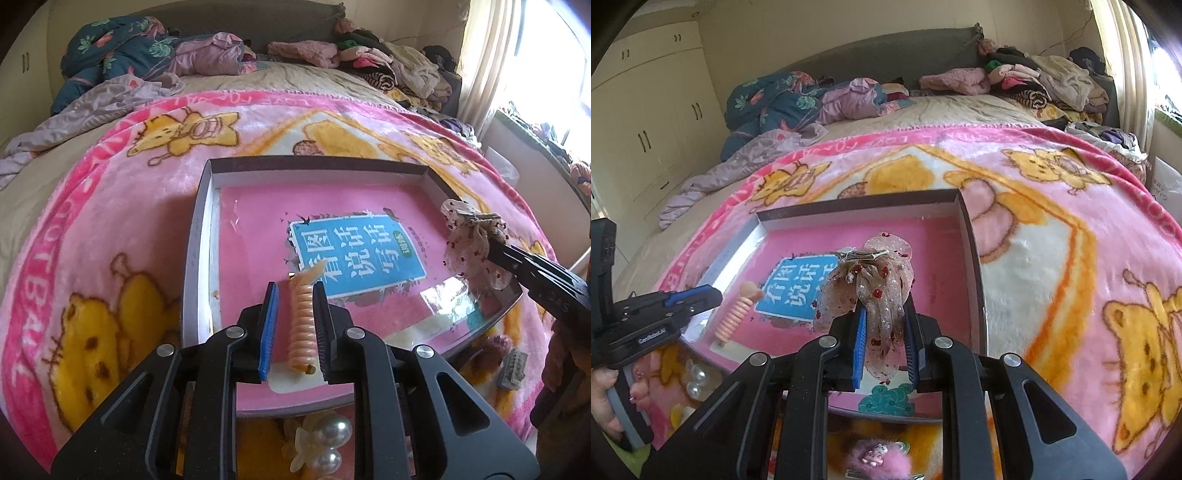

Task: Organize jewelry
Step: 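Drop the bow clip into the pink box with right tool while left drops spiral tie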

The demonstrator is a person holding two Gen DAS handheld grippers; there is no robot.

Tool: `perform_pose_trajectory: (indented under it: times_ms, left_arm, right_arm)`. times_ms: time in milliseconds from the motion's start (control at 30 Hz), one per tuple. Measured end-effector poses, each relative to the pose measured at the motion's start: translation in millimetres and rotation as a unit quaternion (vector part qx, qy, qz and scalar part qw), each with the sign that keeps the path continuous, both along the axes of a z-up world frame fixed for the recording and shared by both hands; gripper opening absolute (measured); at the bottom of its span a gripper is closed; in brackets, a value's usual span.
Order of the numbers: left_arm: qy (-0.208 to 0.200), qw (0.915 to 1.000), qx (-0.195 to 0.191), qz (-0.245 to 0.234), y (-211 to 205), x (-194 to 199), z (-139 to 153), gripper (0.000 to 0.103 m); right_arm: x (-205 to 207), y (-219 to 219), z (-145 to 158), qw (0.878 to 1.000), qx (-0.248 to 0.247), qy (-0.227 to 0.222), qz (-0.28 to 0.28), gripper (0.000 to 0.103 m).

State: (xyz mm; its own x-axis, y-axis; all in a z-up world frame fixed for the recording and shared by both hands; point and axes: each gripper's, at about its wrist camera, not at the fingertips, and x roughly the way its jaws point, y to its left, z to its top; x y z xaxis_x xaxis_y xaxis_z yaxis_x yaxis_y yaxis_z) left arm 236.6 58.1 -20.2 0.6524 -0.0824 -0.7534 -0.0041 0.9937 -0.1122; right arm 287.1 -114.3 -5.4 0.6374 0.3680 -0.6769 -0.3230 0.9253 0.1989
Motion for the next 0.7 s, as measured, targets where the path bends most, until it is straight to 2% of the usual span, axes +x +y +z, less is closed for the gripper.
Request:
perform_pose_trajectory:
  times_ms: [133, 233, 300, 467, 533, 700]
  left_arm:
    - [-0.003, 1.0, -0.003, 0.006, 3, -6, 2, 0.022]
    - [-0.01, 0.9999, -0.003, 0.011, 6, -12, 7, 0.027]
    - [-0.013, 0.9998, -0.005, 0.015, 8, -15, 10, 0.029]
    - [-0.023, 0.9996, -0.001, 0.019, 7, -26, 18, 0.041]
    - [-0.024, 0.9995, -0.002, 0.021, 6, -30, 19, 0.05]
    - [-0.032, 0.9992, 0.0, 0.023, 3, -44, 27, 0.058]
  right_arm:
    - [1, 0, -8, 1.0, -0.003, 0.013, -0.001, 0.025]
    - [-2, -3, -11, 1.0, -0.008, 0.017, -0.006, 0.035]
    - [-6, -5, -9, 1.0, -0.011, 0.011, -0.01, 0.045]
    - [-15, -15, -2, 1.0, -0.008, 0.002, -0.019, 0.049]
    - [-20, -20, 3, 1.0, -0.005, -0.001, -0.022, 0.052]
    - [-35, -32, 17, 0.999, -0.001, -0.02, -0.029, 0.066]
